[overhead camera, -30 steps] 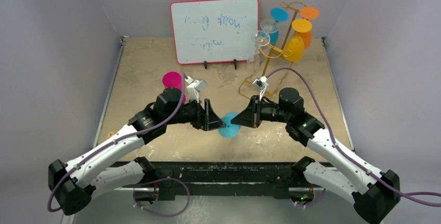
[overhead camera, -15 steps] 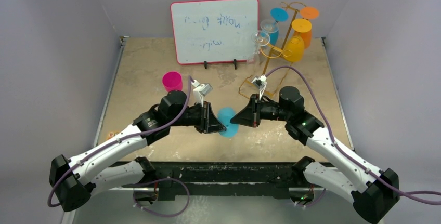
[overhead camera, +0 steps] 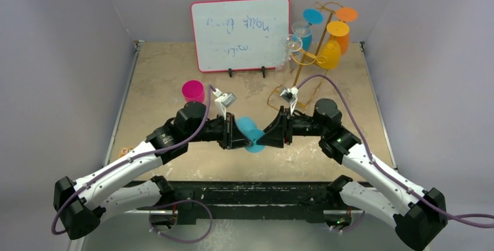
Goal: Take the wine glass off the wine glass rack
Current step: Place the wine glass at the center of the board.
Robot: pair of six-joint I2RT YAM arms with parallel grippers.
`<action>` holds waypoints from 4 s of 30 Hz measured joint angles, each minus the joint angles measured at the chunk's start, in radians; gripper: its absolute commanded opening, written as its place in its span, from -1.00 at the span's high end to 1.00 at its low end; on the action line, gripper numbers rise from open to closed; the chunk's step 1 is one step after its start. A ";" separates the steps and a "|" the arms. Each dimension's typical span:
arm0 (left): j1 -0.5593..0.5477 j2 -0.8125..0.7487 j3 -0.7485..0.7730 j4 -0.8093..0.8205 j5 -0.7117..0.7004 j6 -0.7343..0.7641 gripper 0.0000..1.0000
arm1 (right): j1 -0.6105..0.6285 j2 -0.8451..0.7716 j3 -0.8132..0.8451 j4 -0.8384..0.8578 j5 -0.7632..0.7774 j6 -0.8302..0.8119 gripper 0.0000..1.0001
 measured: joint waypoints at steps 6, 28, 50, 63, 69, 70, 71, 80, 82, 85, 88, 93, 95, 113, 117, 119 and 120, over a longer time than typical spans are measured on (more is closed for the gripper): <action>0.001 -0.050 0.002 0.003 -0.021 0.011 1.00 | 0.006 0.000 -0.052 0.043 -0.084 -0.001 0.37; 0.002 -0.094 0.019 -0.073 -0.188 0.029 -0.38 | 0.018 -0.002 -0.092 0.158 -0.051 0.066 1.00; 0.001 -0.104 0.384 -0.621 -0.990 -0.114 -1.00 | 0.538 -0.013 -0.085 -0.014 0.756 -0.422 1.00; 0.365 0.134 0.465 -0.582 -0.542 -0.075 -0.92 | 0.789 0.130 -0.092 -0.002 1.125 -0.944 1.00; 0.370 0.204 0.565 -0.545 -0.373 -0.024 -0.90 | 0.819 0.233 -0.090 0.027 1.264 -1.220 1.00; 0.370 0.204 0.565 -0.547 -0.358 -0.019 -0.90 | 0.819 0.235 -0.090 0.035 1.279 -1.253 1.00; 0.370 0.205 0.565 -0.550 -0.341 -0.008 -0.90 | 0.819 0.234 -0.090 0.048 1.295 -1.284 1.00; 0.370 0.272 0.548 -0.545 -0.179 0.041 -0.67 | 0.819 0.240 -0.088 0.055 1.318 -1.432 1.00; 0.368 0.292 0.548 -0.544 -0.139 0.064 -0.63 | 0.819 0.244 -0.087 0.046 1.318 -1.450 1.00; 0.365 0.318 0.548 -0.566 -0.098 0.121 -0.56 | 0.820 0.244 -0.086 0.023 1.324 -1.478 1.00; 0.362 0.337 0.548 -0.610 -0.094 0.171 -0.49 | 0.820 0.244 -0.086 -0.005 1.337 -1.502 1.00; 0.362 0.342 0.549 -0.678 -0.107 0.242 -0.17 | 0.821 0.242 -0.086 -0.030 1.343 -1.530 1.00; 0.360 0.348 0.550 -0.695 -0.117 0.267 -0.07 | 0.822 0.242 -0.086 -0.042 1.343 -1.546 1.00; 0.269 0.420 0.576 -0.757 -0.176 0.369 1.00 | 0.829 0.277 -0.087 -0.062 1.369 -1.593 0.31; 0.264 0.413 0.576 -0.765 -0.203 0.369 1.00 | 0.829 0.274 -0.087 -0.056 1.369 -1.565 0.02; 0.262 0.406 0.576 -0.772 -0.234 0.369 1.00 | 0.829 0.264 -0.087 -0.053 1.370 -1.546 -0.08; 0.262 0.402 0.576 -0.778 -0.250 0.369 1.00 | 0.829 0.253 -0.087 -0.053 1.369 -1.534 -0.13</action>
